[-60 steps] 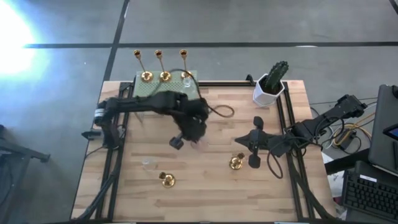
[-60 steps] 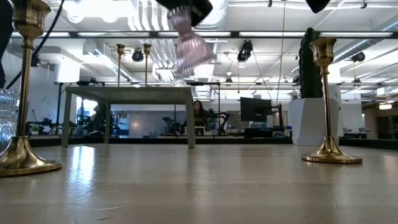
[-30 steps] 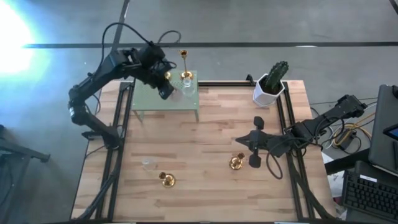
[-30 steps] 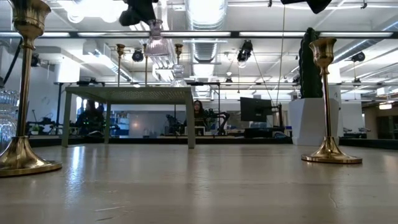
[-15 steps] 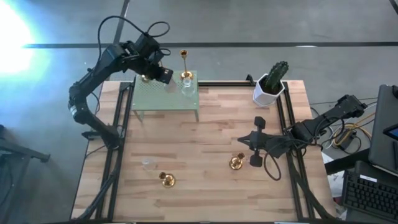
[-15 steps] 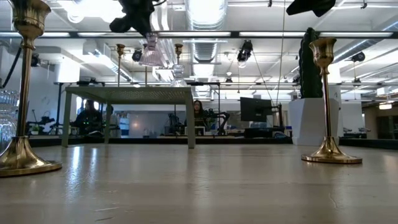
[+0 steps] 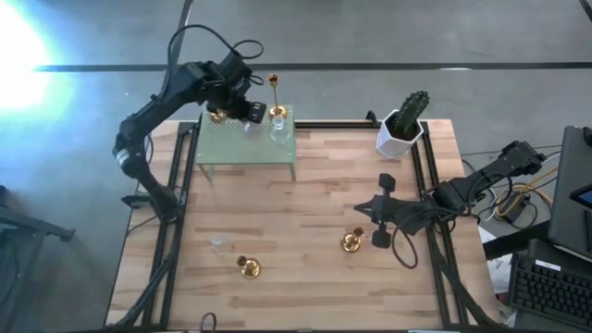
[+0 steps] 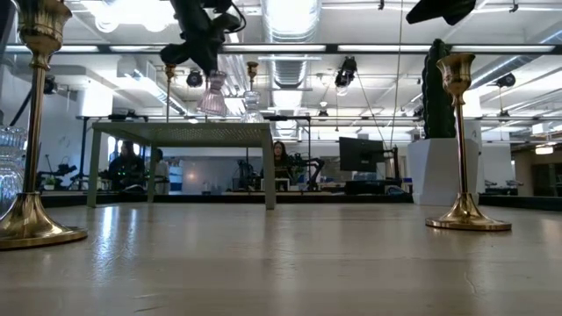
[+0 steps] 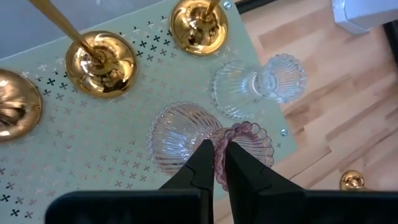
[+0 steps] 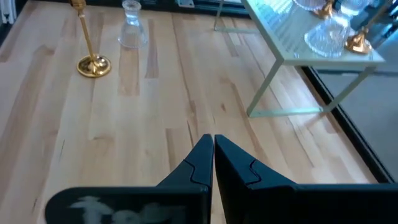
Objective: Pick & Place candle stick holders
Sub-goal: Put the pink candle holder on the shelf
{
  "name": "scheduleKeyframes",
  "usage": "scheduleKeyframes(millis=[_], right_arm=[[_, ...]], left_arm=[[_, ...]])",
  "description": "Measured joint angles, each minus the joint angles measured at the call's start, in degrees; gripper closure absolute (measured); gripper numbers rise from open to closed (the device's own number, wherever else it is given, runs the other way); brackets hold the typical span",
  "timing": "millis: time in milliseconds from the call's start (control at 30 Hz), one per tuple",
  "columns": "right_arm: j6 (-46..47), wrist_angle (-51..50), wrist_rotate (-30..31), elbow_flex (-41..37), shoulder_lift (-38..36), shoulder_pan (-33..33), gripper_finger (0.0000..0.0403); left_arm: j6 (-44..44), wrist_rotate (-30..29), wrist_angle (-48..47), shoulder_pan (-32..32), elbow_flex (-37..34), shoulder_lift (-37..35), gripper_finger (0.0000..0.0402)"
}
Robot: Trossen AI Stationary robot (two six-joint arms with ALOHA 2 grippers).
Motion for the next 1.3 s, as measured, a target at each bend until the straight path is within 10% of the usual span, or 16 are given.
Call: scheduleKeyframes(millis=[1300], right_arm=[[5.76, -4.34, 0.02, 0.00, 0.00, 0.00, 0.0394]], left_arm=[[-1.16, 9.80, 26.62, 11.20, -33.27, -17.70, 0.0379]])
